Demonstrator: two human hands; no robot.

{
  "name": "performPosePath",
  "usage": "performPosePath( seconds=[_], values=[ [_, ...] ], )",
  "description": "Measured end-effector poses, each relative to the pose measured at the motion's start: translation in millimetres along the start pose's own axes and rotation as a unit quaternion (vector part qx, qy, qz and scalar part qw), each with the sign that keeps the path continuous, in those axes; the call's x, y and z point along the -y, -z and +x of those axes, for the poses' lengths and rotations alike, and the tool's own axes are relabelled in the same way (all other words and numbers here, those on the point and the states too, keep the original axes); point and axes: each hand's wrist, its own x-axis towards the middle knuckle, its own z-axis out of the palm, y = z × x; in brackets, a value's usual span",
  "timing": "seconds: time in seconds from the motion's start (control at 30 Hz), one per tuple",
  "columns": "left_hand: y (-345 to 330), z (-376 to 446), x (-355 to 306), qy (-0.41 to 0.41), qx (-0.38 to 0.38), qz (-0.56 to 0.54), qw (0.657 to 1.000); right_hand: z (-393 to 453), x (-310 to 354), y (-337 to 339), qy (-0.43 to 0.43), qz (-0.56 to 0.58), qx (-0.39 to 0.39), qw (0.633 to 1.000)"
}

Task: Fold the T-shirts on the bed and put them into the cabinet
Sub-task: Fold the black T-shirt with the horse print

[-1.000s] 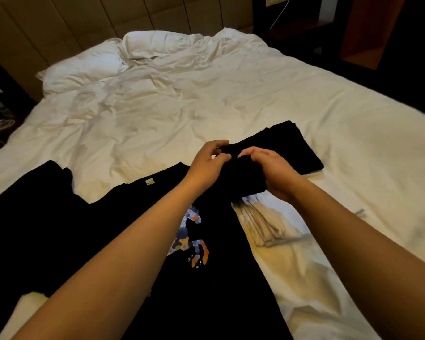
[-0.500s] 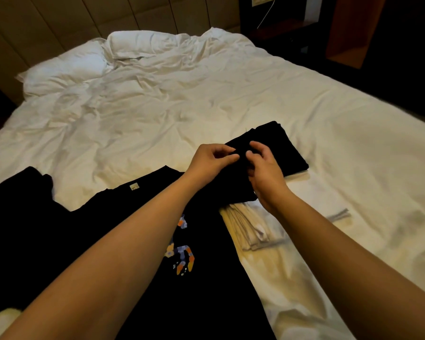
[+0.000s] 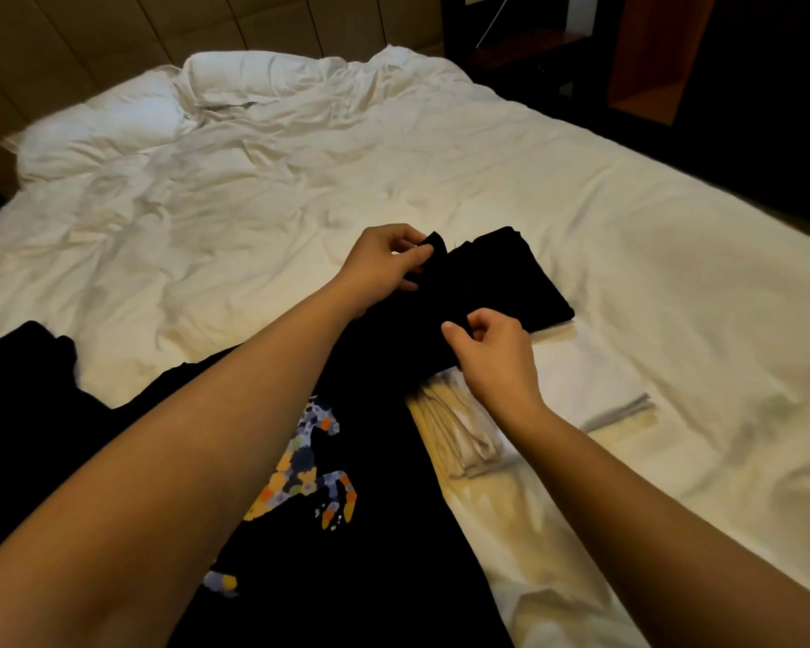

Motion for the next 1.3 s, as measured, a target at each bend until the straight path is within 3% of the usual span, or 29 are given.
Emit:
performPosePath(
  seconds=[0.17,0.47,0.57,0.7,0.77,0.8,0.87,0.93,1.0,1.1,1.3],
  values=[
    [7,-12,10,0.025,0.0,-0.053,0.998,-13,8,-13,0.034,-0.05,-0.008,0.998],
    [63,-49,63,0.128,-0.079,-0.203,0.968,-20,31,-63,0.068,-0.21,0.032,0.975],
    [86,-66,84,0.152,-0.123,-0.281,0.94,-27,45,-96,0.127,-0.305,0.061,0.942],
    [103,-95,123,0.225,-0.207,-0.384,0.871,-39,46,-136,0.138,-0.371,0.205,0.895],
    [105,-109,148,0.286,-0.225,-0.425,0.829,-41,40,-150,0.107,-0.363,0.217,0.9],
    [102,-113,159,0.308,-0.222,-0.417,0.826,-38,35,-152,0.097,-0.359,0.195,0.908],
    [95,-115,177,0.319,-0.228,-0.304,0.868,-29,23,-156,0.11,-0.355,0.135,0.919],
    [89,-113,184,0.31,-0.272,-0.162,0.897,-18,11,-160,0.145,-0.344,0.126,0.919],
    [91,-112,181,0.301,-0.288,-0.084,0.905,-8,-2,-166,0.171,-0.354,0.19,0.9],
    [97,-111,184,0.288,-0.235,0.079,0.925,3,-20,-170,0.157,-0.398,0.262,0.865],
    [91,-109,179,0.214,-0.148,0.381,0.887,11,-46,-174,0.142,-0.474,0.266,0.828]
  ],
)
